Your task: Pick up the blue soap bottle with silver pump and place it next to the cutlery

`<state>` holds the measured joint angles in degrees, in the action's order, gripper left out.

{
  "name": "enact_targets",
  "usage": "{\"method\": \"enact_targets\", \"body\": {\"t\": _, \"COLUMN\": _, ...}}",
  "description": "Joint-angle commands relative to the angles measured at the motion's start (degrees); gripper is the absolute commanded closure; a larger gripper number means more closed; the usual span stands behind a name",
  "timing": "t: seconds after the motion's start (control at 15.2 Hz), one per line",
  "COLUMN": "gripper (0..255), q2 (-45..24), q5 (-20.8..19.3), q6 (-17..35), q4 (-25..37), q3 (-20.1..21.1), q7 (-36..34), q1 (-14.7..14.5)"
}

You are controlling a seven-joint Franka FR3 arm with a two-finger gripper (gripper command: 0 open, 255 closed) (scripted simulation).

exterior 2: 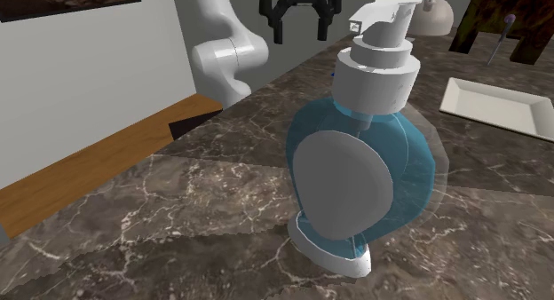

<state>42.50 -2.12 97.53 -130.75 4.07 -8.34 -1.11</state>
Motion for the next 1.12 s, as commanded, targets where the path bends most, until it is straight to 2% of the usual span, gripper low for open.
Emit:
{"method": "enact_targets", "body": {"t": 0.0, "gripper": 0, "q2": 0.0, "q5": 0.0, "q6": 0.0, "q4": 0.0, "q3": 0.0, "q7": 0.0, "q1": 0.0}}
{"method": "enact_targets", "body": {"t": 0.53, "gripper": 0, "q2": -11.1, "q5": 0.7, "q6": 6.7, "q4": 9.0, "q3": -10.7, "q7": 15.9, "q1": -1.0}}
{"method": "enact_targets", "body": {"t": 0.79, "gripper": 0, "q2": -18.1, "q5": 3.4, "q6": 8.4, "q4": 15.9, "q3": -15.8, "q7": 24.3, "q1": -2.2}}
{"method": "enact_targets", "body": {"t": 1.06, "gripper": 0, "q2": -26.1, "q5": 8.0, "q6": 8.5, "q4": 24.6, "q3": -20.8, "q7": 32.9, "q1": -3.5}}
